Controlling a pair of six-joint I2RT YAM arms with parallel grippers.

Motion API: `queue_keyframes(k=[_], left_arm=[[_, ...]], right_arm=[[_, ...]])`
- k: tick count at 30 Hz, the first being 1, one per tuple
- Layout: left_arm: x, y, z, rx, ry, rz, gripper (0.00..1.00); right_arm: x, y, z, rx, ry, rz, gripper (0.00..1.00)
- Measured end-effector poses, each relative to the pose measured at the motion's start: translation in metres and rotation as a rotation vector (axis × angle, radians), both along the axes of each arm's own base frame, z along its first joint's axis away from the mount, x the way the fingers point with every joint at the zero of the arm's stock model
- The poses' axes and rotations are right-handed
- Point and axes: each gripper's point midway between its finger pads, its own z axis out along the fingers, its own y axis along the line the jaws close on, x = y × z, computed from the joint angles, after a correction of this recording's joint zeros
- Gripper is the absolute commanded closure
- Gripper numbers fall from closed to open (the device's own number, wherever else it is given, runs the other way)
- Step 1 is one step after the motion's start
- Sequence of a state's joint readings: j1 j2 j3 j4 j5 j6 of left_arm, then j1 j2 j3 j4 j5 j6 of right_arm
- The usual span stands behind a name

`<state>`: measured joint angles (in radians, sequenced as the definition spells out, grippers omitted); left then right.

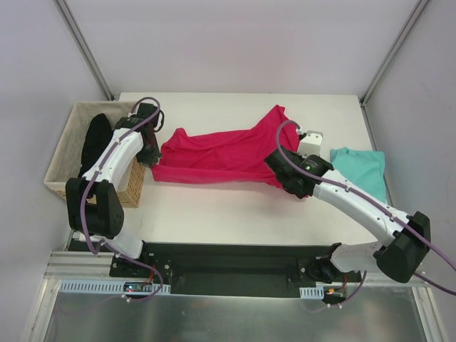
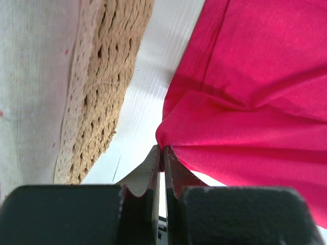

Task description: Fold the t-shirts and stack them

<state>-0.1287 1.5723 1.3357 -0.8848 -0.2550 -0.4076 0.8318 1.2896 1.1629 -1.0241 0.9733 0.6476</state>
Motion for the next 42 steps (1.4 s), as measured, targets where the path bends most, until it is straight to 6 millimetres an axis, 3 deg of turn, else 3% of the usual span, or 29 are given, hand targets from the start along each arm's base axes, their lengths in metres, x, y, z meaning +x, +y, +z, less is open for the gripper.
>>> queue_keyframes(k=[6,19,27,34,42], left_arm=[[0.013,-0.001,-0.006,0.005,0.022,0.0,1.0],[0.056,-0.006,-0.017,0.014,0.035,-0.001,1.0],[0.074,-0.008,-0.027,0.015,0.046,-0.001,1.0],[0.076,-0.008,-0.03,0.015,0.052,0.0,1.0],[0.077,-0.001,-0.031,0.015,0.056,0.018,1.0]], right_arm=[[0.03,-0.007,-0.011,-0.018,0.041,-0.023,0.99],[0.091,0.004,-0.052,-0.018,0.143,0.017,0.99],[0.125,-0.004,-0.04,0.002,0.115,0.014,0.99],[0.145,-0.005,-0.032,0.006,0.1,0.028,0.99],[0.148,0.004,-0.059,0.01,0.176,0.059,0.99]])
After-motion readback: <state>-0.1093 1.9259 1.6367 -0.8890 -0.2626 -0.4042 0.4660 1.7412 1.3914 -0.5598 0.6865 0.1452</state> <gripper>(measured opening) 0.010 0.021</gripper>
